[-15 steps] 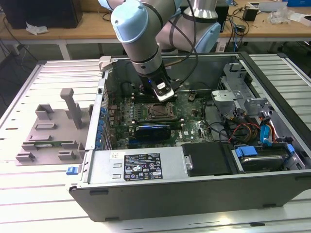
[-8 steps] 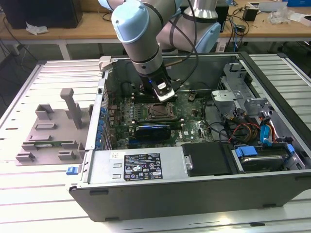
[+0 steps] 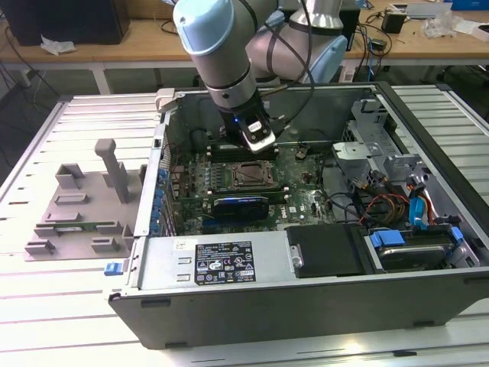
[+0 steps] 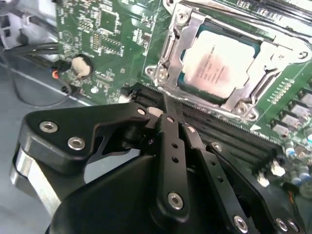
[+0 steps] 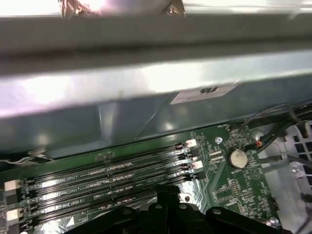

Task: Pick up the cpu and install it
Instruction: 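Install the first cpu locking lever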

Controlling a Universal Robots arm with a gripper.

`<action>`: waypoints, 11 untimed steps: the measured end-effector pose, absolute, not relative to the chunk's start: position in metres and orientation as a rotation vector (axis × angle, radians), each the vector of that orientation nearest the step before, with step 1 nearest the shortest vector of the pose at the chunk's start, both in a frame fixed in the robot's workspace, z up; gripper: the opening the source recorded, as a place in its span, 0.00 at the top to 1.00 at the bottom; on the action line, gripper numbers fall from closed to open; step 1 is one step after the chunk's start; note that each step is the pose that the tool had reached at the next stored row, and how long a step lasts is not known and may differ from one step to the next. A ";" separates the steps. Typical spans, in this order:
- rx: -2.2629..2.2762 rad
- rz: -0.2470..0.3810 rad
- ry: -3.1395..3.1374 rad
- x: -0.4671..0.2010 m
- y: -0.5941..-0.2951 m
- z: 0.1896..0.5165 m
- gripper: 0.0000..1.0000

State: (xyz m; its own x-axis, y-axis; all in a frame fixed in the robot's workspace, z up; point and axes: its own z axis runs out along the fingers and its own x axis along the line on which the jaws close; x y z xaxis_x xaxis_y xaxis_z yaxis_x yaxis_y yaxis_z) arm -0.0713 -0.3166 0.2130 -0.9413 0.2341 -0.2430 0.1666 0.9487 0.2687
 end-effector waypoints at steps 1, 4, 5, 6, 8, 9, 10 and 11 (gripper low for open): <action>0.297 0.356 2.829 -0.071 -0.317 0.219 0.89; 0.295 0.336 2.830 -0.071 -0.317 0.228 0.89; 0.292 0.293 2.832 -0.071 -0.317 0.228 0.89; 0.291 0.263 2.832 -0.071 -0.317 0.228 0.89; 0.287 0.190 2.834 -0.071 -0.317 0.228 0.89; 0.286 0.164 2.834 -0.071 -0.317 0.228 0.89; 0.284 0.139 2.835 -0.071 -0.317 0.228 0.89; 0.276 0.074 2.845 -0.069 -0.317 0.228 0.89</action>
State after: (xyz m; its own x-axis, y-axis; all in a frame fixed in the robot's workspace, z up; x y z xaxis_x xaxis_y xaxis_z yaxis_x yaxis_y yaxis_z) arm -0.0690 -0.3166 0.2280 -0.9420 0.1958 -0.2724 0.1814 0.9804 0.0772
